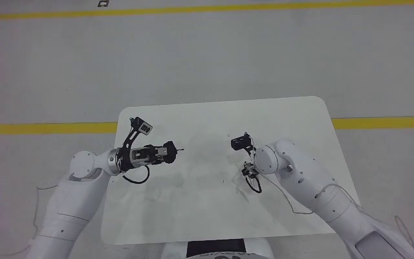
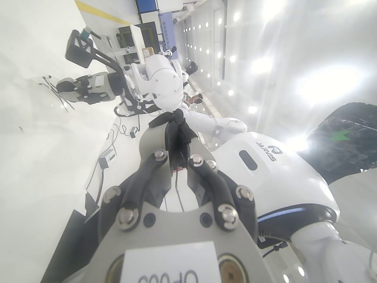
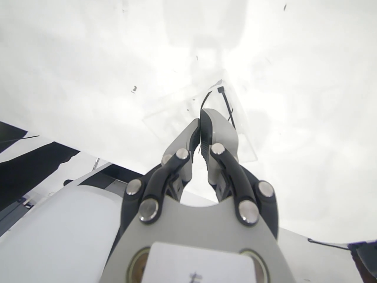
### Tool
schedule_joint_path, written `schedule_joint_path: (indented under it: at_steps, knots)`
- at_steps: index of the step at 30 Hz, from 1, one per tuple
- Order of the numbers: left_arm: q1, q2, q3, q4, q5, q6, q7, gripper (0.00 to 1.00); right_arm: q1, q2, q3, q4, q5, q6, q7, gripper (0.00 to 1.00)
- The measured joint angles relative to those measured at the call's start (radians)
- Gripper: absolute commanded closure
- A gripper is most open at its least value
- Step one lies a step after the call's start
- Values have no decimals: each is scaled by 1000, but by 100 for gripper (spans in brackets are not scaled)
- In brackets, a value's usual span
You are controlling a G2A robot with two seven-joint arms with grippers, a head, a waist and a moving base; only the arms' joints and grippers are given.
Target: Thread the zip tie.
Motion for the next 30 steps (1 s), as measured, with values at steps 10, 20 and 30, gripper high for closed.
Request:
schedule_joint_path:
  at_steps: [10,20,30]
  knots:
    - [0,0,0,0,0,0,0,100,-102,40,183,-124,85,-11,-47,100]
    - [0,0,0,0,0,0,0,100,-135,46,222,-167,115,-15,-76,100]
    - [0,0,0,0,0,0,0,100,-219,50,351,-237,282,34,-249,100]
